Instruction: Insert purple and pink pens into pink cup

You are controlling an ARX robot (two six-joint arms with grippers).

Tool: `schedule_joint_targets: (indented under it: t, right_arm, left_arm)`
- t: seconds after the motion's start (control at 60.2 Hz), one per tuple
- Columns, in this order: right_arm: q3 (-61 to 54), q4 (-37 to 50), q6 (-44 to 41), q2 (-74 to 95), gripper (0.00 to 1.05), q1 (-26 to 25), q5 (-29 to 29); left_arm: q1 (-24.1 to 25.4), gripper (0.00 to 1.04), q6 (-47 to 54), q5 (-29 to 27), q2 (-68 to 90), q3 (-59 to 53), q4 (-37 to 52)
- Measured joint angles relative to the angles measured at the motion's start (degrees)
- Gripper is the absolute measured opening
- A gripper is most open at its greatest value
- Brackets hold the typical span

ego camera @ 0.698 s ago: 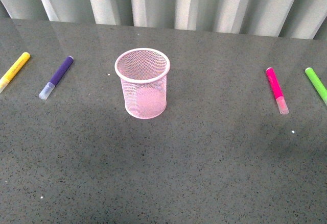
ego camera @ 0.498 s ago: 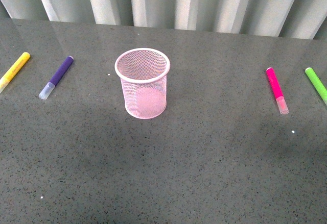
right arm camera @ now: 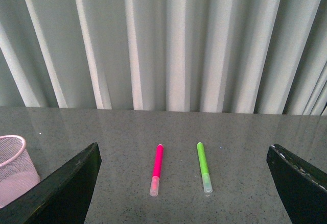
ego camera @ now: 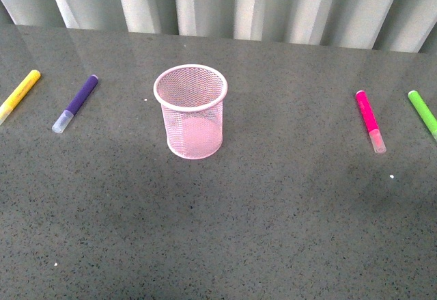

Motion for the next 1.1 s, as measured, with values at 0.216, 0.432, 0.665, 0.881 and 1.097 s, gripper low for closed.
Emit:
schedule_joint_targets:
  t: [0.216,0.432,0.665,0.881,1.097]
  right_arm:
    - [0.00,0.00,-0.02,0.00,0.98,0.00,0.00]
    - [0.00,0.00,-0.02,0.00,0.98,0.00,0.00]
    - [0.00,0.00,0.00,0.00,0.98,0.00,0.02]
    - [0.00,0.00,0.00,0.00,0.98,0.02,0.00]
    - [0.00,0.00,0.00,0.00,0.98,0.00,0.00]
  left_arm:
    - [0.00,0.98,0.00,0.00,0.00,0.00,0.00]
    - [0.00,0.98,-0.02,0.00,0.00,0.00,0.00]
    - [-3.80,0.98,-11.10,-8.76,9.33,5.18,-14.99]
    - [-3.13,0.98,-18.40,-0.20,25.62,8.92,-9.40]
    - [-4.17,0.98,-15.43,6.69,59.43,25.03,-1.90]
